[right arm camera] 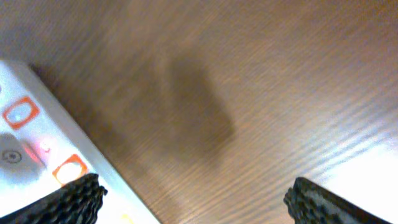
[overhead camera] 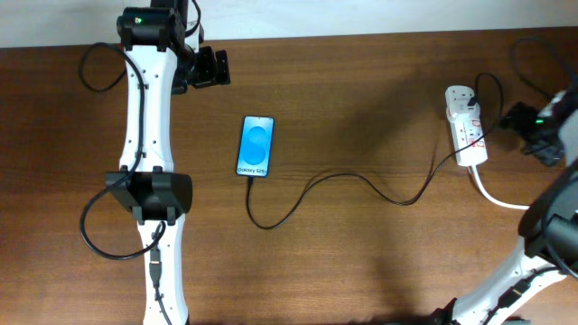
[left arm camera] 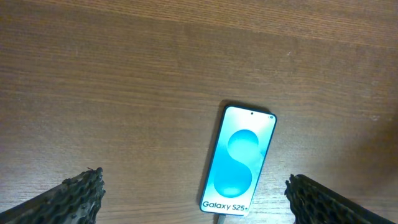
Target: Plug charger to phone and switch on socket
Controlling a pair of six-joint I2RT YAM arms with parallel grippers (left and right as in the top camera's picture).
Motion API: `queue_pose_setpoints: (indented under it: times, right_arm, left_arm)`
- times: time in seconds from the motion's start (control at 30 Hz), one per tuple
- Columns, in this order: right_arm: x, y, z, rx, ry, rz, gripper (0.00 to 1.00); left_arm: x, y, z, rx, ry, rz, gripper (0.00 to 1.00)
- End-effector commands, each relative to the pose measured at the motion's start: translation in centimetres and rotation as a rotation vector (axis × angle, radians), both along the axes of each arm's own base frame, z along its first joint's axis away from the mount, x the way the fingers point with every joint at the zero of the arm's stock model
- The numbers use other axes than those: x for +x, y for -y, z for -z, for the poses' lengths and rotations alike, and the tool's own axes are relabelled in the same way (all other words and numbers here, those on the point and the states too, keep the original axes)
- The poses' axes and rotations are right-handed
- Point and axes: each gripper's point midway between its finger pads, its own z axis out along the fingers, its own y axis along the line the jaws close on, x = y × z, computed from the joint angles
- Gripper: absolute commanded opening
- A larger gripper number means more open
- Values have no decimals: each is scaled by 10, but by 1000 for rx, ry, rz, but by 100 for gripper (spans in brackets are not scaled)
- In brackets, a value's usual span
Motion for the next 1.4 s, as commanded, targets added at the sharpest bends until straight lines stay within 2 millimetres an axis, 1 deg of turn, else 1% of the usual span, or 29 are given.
queue_pose_setpoints:
  times: [0.0, 0.07, 0.13, 0.17, 0.2, 0.27, 0.3, 0.33, 0.37, 0.4, 0.43, 0.47, 0.5, 0.57, 0.63, 0.67, 0.73, 0.77, 0.83, 1.0, 1.07, 1.23, 1.3, 1.37]
  right_arm:
    - [5, 22, -97, -57, 171, 39, 98]
    - [4, 19, -149, -88, 249, 28, 98]
    - [-2, 11, -191, -124, 305, 19, 98]
    - [-4, 2, -213, -134, 342, -3, 98]
    - [-8, -12, -239, -135, 394, -37, 98]
    - [-15, -47, -282, -130, 500, -138, 98]
    - [-20, -72, -306, -121, 559, -201, 98]
    - [-25, -90, -321, -122, 595, -254, 98]
    - [-33, -115, -338, -121, 631, -320, 98]
    - [-39, -133, -347, -129, 648, -369, 98]
    - [-52, -162, -359, -142, 657, -445, 98]
    - [-59, -179, -364, -147, 664, -490, 98]
    - [-71, -205, -369, -147, 666, -559, 98]
    - [-90, -237, -374, -125, 666, -631, 98]
    - [-114, -269, -375, -82, 651, -700, 98]
    - [-126, -281, -373, -61, 638, -727, 98]
    - [-141, -294, -369, -32, 611, -758, 98]
    - [-147, -297, -366, -19, 595, -766, 98]
    - [-150, -299, -365, -13, 588, -768, 98]
    - [-143, -297, -359, -5, 567, -767, 98]
    - [-140, -284, -348, -51, 506, -731, 98]
    - [-137, -279, -326, -21, 403, -710, 98]
    - [-135, -271, -325, -64, 398, -690, 98]
    - [-133, -275, -329, -88, 440, -706, 98]
  left_arm:
    - [-1, -1, -12, 3, 26, -6, 99]
    - [-1, -1, -12, 3, 27, -6, 99]
    - [-1, -1, -12, 3, 26, -6, 99]
    - [-1, -1, -12, 3, 27, -6, 99]
    - [-1, -1, -12, 3, 26, -6, 99]
    - [-1, -1, -12, 3, 27, -6, 99]
    - [-1, -1, -12, 3, 27, -6, 99]
    - [-1, -1, -12, 3, 27, -6, 99]
    - [-1, -1, -12, 3, 26, -6, 99]
    - [-1, -1, -12, 3, 26, -6, 100]
    - [-1, -1, -12, 3, 26, -6, 100]
    - [-1, -1, -12, 3, 26, -6, 99]
    - [-1, -1, -12, 3, 27, -6, 99]
    - [-1, -1, -12, 3, 26, -6, 99]
    - [-1, -1, -12, 3, 26, -6, 99]
    - [-1, -1, -12, 3, 27, -6, 99]
    - [-1, -1, -12, 3, 27, -6, 99]
    - [-1, -1, -12, 3, 27, -6, 99]
    - [-1, -1, -12, 3, 26, -6, 99]
    - [-1, 0, -12, 3, 27, -4, 99]
    - [-1, 0, -12, 3, 27, -4, 99]
    - [-1, 0, -12, 3, 26, -4, 99]
    - [-1, 1, -12, 3, 26, -4, 99]
    - [-1, 0, -12, 3, 27, -4, 99]
